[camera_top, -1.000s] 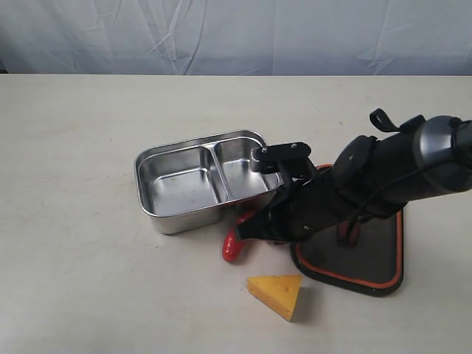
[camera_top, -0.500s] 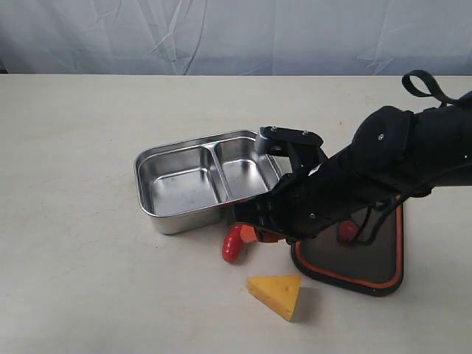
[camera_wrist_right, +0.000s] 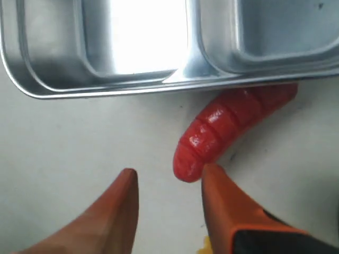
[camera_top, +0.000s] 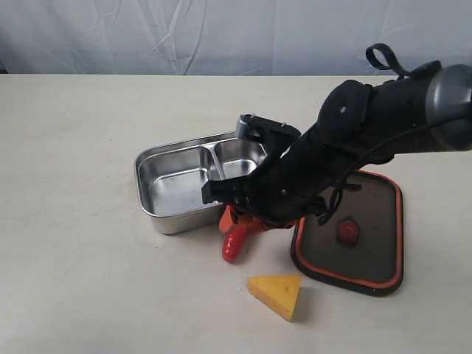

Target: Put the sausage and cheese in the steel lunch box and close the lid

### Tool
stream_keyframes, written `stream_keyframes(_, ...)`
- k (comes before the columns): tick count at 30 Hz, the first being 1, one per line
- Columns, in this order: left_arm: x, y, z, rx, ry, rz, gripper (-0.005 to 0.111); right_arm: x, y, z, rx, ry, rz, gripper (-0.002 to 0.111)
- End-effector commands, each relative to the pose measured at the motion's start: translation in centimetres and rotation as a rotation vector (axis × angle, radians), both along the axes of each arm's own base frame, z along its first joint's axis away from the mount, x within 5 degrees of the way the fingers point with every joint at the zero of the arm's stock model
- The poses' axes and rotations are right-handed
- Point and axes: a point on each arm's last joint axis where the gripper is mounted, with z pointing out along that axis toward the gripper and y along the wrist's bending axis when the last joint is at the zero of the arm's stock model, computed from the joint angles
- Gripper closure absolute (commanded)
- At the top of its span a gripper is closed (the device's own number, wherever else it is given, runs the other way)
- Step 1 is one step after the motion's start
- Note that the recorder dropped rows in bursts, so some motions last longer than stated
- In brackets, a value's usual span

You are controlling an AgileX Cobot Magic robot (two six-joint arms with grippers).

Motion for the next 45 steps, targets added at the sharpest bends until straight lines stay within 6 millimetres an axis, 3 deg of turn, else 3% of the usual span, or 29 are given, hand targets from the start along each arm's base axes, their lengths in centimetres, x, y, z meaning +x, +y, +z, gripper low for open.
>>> stream_keyframes(1,0.0,0.0,0.0,0.0,-0.014,-0.002,0.107,-0.2,0.1,-1.5,-0.087,0.119,0.02,0.064)
stream_keyframes(4,0.0,0.0,0.0,0.0,-0.014,-0.002,0.107,-0.4,0.0,-1.8,-0.108,0.155,0.014,0.058)
stream_keyframes(18,0.0,0.0,0.0,0.0,-0.014,-0.002,0.107,0.2,0.1,-1.8,-0.089,0.157,-0.128,0.058)
stream_keyframes(45,0.0,0.0,0.0,0.0,-0.014,-0.002,0.107,1.3,0.4,-1.9,-0.05,0.07,-0.206,0.058)
